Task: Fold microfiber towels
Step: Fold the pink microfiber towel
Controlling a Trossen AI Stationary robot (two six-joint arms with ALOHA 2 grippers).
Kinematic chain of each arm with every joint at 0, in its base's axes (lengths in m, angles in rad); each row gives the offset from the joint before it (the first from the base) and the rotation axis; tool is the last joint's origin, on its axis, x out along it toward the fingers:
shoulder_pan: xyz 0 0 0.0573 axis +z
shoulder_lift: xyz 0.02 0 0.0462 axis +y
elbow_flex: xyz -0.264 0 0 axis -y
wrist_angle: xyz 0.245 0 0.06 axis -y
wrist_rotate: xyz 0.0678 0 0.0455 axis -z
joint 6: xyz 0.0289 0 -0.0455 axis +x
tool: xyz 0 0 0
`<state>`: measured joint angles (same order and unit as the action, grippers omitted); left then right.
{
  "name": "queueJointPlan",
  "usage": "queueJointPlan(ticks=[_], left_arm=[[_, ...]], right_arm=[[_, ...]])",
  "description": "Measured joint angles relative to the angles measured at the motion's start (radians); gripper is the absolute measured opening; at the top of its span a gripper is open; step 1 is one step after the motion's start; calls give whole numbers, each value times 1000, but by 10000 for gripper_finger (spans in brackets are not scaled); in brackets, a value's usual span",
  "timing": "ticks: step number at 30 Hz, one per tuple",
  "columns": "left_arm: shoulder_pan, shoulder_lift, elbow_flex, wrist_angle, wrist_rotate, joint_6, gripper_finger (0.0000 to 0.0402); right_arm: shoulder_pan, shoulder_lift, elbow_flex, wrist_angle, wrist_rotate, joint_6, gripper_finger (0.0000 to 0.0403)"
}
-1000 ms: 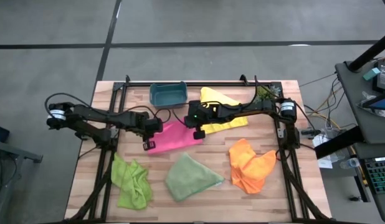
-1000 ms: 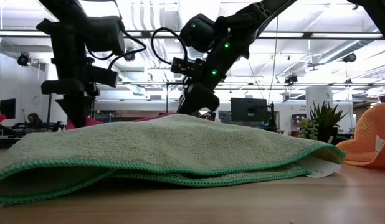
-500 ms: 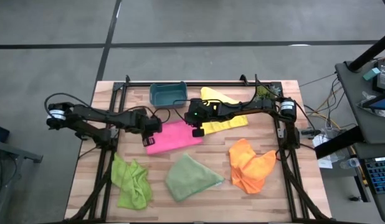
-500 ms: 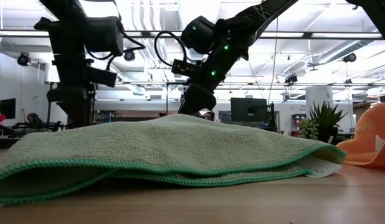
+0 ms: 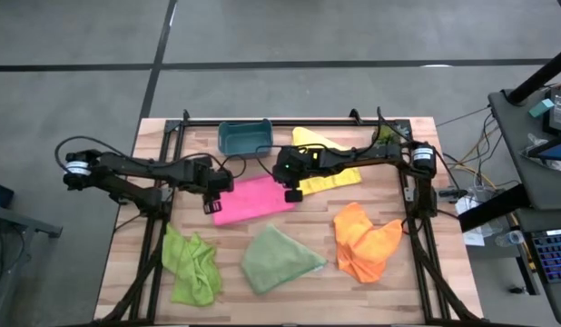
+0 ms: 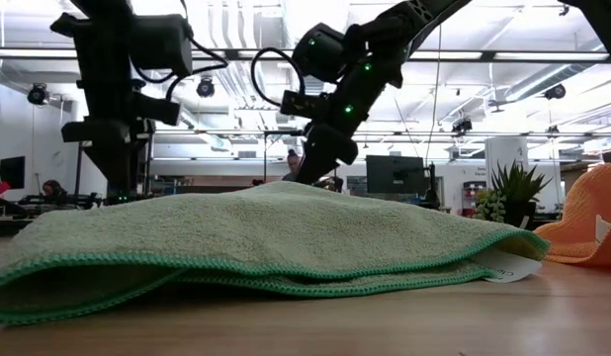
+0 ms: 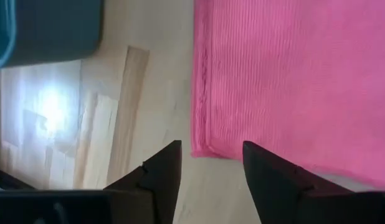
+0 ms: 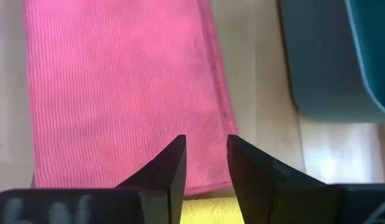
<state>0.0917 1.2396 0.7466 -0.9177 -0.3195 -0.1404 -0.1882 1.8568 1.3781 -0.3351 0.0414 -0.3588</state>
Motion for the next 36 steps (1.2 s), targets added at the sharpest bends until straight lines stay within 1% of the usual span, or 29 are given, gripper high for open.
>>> queueJointPlan(ticks=[2,7,9,12,15,18,20,22,24,27,31,36], left_arm=[[1,0,-16,11,3,18,144],[17,4,-28,69,56,69,126],[29,6,-30,99,59,76,120],[53,5,-38,127,72,98,114],[78,5,-45,170,101,125,111],[100,5,-52,217,152,154,111],[115,5,-52,235,164,157,111],[135,5,-52,227,167,168,111],[160,5,-52,214,202,180,111],[203,5,-52,187,267,180,115],[246,8,-53,149,268,170,135],[254,9,-53,153,257,156,165]], right_arm=[[-6,4,-4,0,-1,-5,109],[-38,8,-14,0,-3,-19,108],[-59,8,-15,3,-46,-19,108],[-93,9,-18,13,-151,-5,108],[-117,11,-28,42,-204,0,108],[-129,12,-40,86,-234,-9,108],[-133,12,-45,109,-250,-20,108],[-135,12,-46,130,-255,-26,108],[-139,12,-47,149,-257,-31,108],[-142,12,-47,158,-254,-39,108],[-144,12,-47,158,-256,-54,108],[-144,12,-48,162,-256,-54,108]])
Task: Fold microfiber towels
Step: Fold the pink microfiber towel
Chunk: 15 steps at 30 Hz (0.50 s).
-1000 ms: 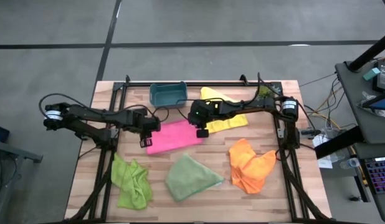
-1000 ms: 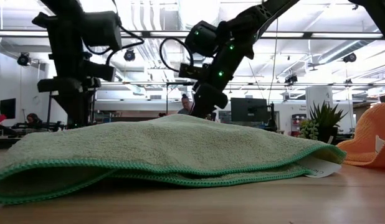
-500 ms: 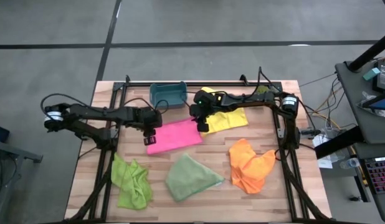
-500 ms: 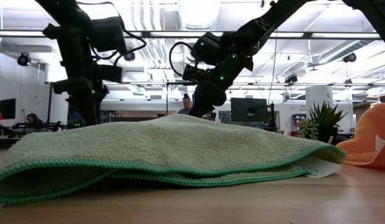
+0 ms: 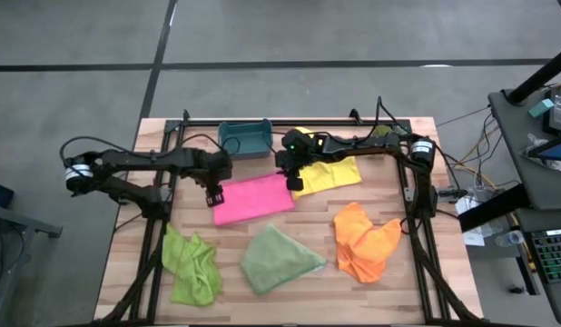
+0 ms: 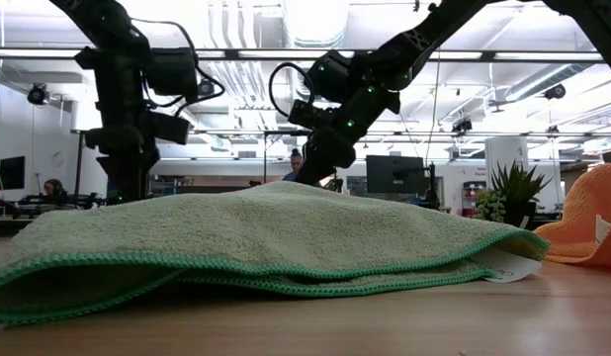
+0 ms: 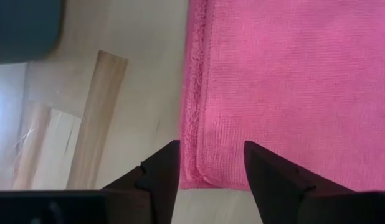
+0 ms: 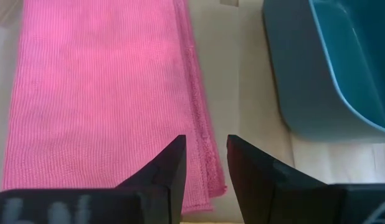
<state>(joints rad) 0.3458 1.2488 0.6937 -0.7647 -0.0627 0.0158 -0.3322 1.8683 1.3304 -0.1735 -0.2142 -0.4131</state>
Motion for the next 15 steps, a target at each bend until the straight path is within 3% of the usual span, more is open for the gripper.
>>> queueJointPlan(ticks=[4,9,15], left_arm=[[1,14,0,-3,-9,-53,166],[1,72,16,-33,-21,-280,150],[1,149,108,-125,-47,-447,137]], right_arm=[[0,0,-3,1,0,1,108],[0,0,-11,25,0,1,109],[-4,0,-11,70,-3,-23,106]])
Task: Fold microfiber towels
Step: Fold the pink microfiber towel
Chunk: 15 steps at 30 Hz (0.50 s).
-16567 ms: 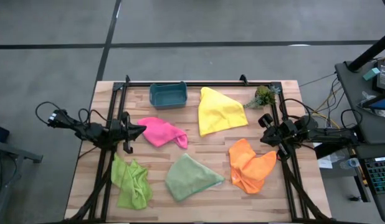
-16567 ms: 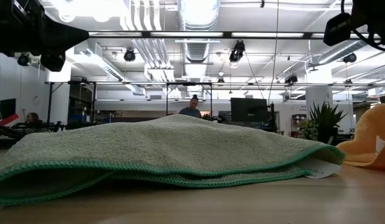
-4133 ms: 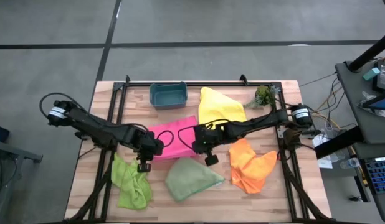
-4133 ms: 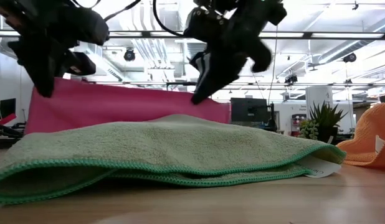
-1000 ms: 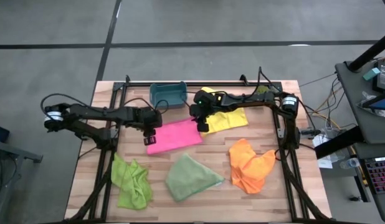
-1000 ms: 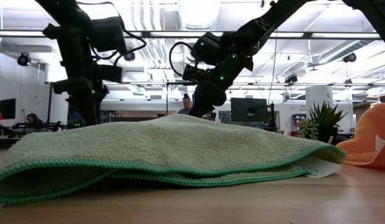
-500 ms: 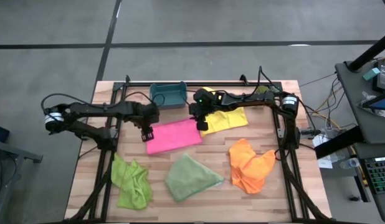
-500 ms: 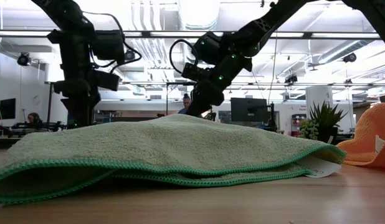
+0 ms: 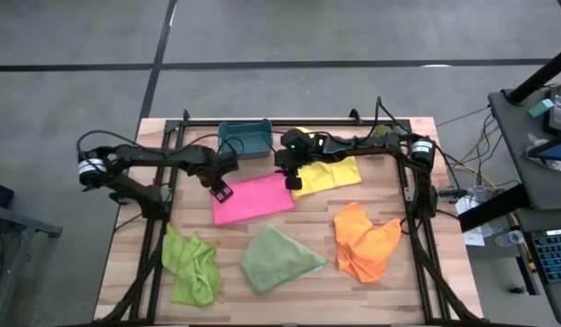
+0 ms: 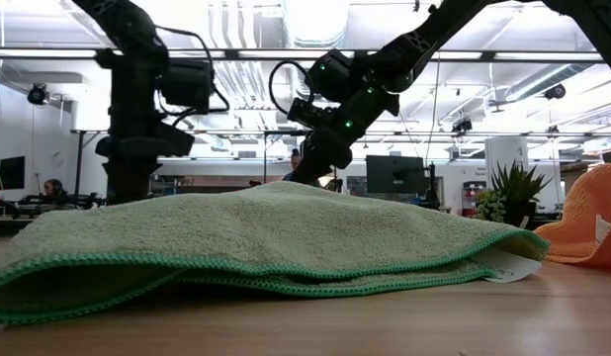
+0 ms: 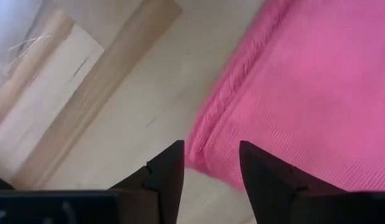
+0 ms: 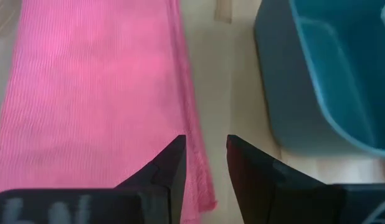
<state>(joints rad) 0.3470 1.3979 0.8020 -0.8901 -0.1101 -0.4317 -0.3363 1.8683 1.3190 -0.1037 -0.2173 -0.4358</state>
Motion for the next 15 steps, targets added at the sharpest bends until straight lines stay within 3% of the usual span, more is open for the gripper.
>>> queueJointPlan(ticks=[7,15], left_arm=[[-23,105,70,-112,13,-110,137],[-40,145,71,-113,25,-104,137]], right_arm=[[-8,0,0,17,0,-20,92],[-18,0,0,19,0,-21,79]])
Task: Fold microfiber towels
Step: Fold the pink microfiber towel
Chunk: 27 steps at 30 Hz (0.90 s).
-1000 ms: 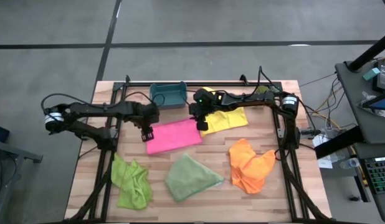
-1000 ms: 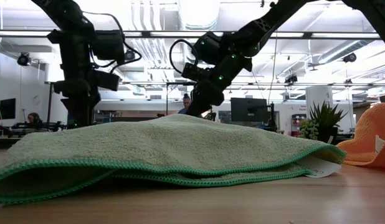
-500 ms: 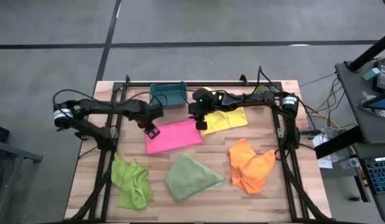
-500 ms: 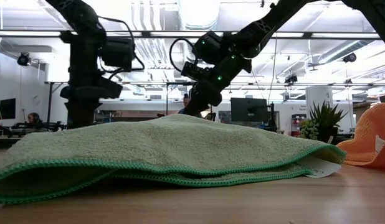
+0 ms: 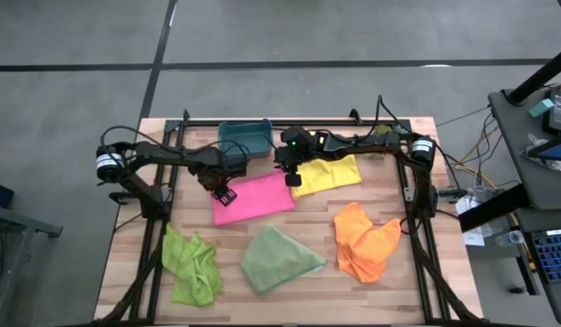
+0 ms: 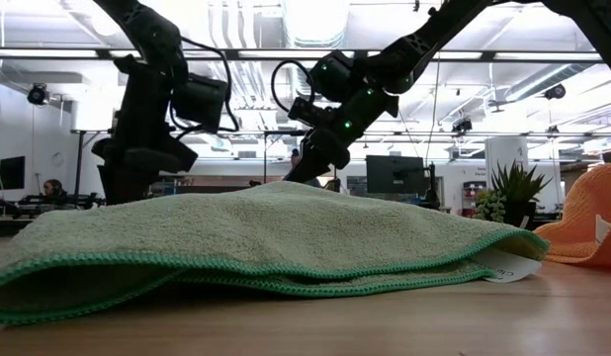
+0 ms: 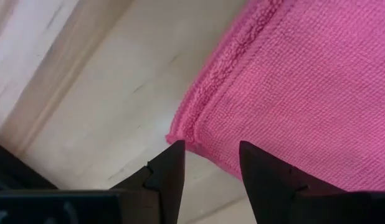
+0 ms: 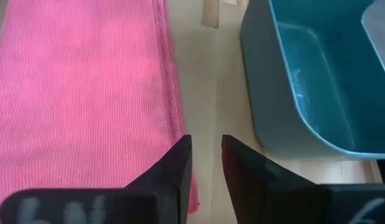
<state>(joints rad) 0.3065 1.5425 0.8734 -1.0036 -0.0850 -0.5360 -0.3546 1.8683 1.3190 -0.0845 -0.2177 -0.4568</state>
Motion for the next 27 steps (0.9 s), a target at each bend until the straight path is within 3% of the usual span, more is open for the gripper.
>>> queueJointPlan(ticks=[17,27], left_arm=[[1,2,-13,44,-16,19,135],[1,2,-17,46,-11,19,95]], right_arm=[[0,0,-4,0,0,-7,79],[0,0,-4,0,0,-9,78]])
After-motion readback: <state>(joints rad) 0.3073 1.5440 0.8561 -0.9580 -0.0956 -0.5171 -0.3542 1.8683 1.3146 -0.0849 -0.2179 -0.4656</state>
